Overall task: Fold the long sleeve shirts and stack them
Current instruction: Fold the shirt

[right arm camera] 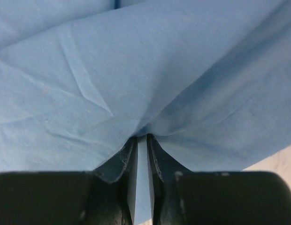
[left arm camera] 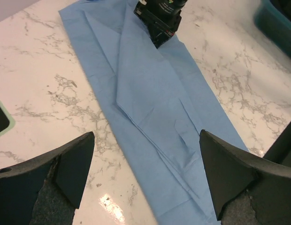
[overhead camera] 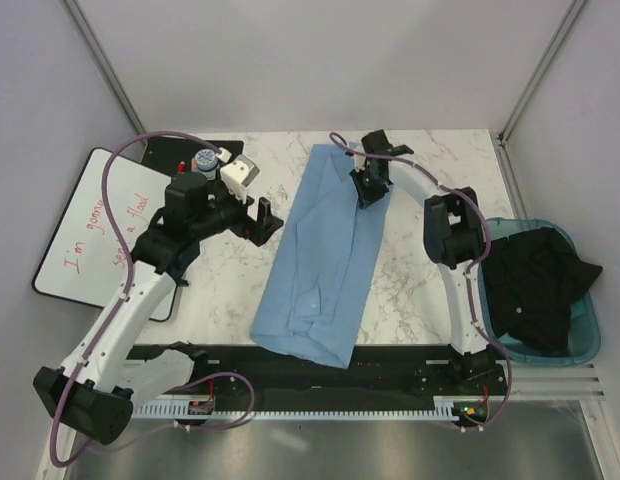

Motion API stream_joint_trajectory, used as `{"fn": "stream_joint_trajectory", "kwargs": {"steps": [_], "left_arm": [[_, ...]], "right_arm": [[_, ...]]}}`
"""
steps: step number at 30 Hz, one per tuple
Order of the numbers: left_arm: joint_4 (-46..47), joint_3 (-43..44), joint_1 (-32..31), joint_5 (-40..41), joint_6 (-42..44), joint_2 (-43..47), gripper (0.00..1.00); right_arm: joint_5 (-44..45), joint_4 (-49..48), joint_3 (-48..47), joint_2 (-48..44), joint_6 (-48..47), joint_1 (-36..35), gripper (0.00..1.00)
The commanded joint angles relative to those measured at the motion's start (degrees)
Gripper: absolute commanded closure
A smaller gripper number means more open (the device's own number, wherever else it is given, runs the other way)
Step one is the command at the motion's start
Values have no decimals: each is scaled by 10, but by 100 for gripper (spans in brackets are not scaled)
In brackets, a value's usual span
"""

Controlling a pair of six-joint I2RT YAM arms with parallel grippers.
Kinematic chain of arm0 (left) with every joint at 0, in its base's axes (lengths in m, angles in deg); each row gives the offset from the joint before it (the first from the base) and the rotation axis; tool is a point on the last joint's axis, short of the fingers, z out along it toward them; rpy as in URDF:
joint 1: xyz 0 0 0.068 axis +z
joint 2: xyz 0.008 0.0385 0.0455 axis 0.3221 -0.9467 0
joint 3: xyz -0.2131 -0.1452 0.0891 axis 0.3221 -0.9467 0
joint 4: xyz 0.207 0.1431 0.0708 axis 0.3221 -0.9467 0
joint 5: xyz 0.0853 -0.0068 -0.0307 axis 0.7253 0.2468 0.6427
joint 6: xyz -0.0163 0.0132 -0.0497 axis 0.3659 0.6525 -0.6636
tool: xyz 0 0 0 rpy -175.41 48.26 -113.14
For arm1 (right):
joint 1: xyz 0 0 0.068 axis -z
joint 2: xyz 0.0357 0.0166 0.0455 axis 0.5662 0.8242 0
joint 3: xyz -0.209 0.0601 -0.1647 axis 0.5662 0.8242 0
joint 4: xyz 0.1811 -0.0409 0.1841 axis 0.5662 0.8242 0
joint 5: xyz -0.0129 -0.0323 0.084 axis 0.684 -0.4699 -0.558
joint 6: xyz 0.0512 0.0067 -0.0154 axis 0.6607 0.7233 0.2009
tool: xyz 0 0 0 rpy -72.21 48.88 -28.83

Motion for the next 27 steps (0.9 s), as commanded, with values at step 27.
{"fn": "stream_joint_trajectory", "kwargs": {"steps": [27], "left_arm": [[-100, -227, -72, -76, 584, -77, 16]], "right_arm": [[-257, 12, 212, -313, -240, -21, 55]]}}
